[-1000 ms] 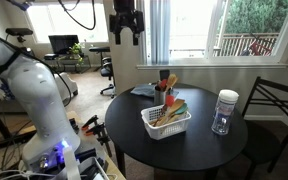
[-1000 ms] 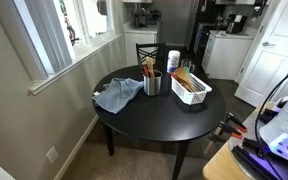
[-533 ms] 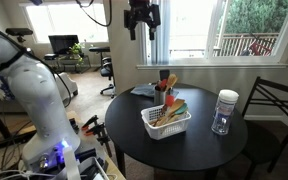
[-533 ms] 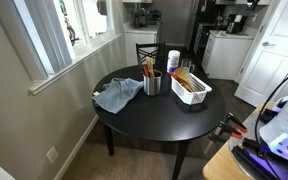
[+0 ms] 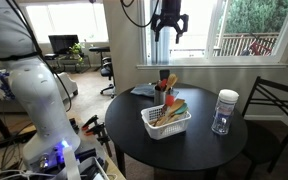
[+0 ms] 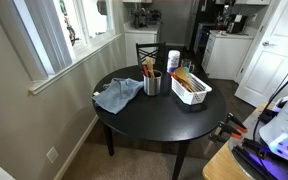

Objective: Remove the spoon from the tin can

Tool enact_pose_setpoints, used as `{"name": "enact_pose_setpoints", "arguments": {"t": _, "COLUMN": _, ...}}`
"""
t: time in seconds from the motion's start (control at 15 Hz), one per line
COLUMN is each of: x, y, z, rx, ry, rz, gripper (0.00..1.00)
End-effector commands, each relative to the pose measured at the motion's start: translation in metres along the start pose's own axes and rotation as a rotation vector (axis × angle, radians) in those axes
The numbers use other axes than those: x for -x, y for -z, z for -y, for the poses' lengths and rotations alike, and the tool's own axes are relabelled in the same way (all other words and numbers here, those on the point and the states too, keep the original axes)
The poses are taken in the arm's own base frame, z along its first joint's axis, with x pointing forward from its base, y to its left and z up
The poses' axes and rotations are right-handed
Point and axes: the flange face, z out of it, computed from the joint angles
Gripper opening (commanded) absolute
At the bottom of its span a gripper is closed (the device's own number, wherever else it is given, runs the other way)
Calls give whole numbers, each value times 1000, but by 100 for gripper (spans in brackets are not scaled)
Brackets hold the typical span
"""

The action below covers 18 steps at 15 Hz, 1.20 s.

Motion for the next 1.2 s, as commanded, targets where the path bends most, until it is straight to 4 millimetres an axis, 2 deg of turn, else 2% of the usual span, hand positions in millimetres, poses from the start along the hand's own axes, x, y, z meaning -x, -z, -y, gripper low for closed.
{"name": "enact_pose_setpoints", "arguments": {"t": 0.0, "x": -57, "y": -18, "z": -5, "rx": -47, "ry": 29, "rz": 82, "gripper": 100}}
{"name": "enact_pose_setpoints", "arguments": {"t": 0.2, "x": -102, "y": -53, "z": 0, "rx": -51, "ry": 6, "rz": 155, "gripper": 100}}
{"name": "enact_pose_setpoints", "arguments": {"t": 0.4, "x": -134, "y": -82, "z": 5, "rx": -81, "ry": 1, "rz": 206, "gripper": 100}}
{"name": "enact_pose_setpoints", "arguments": {"t": 0.47, "x": -120, "y": -76, "z": 7, "rx": -38, "ry": 20, "rz": 182, "gripper": 100}}
{"name": "enact_pose_setpoints", "arguments": {"t": 0.67, "x": -139, "y": -93, "z": 7, "rx": -48, "ry": 26, "rz": 216, "gripper": 100}}
{"name": "enact_pose_setpoints", "arguments": {"t": 1.07, "x": -138, "y": -86, "z": 3, "rx": -46, "ry": 18, "rz": 209, "gripper": 100}}
{"name": "enact_pose_setpoints", "arguments": {"t": 1.13, "x": -135, "y": -96, "z": 7, "rx": -30, "ry": 46, "rz": 219, "gripper": 100}}
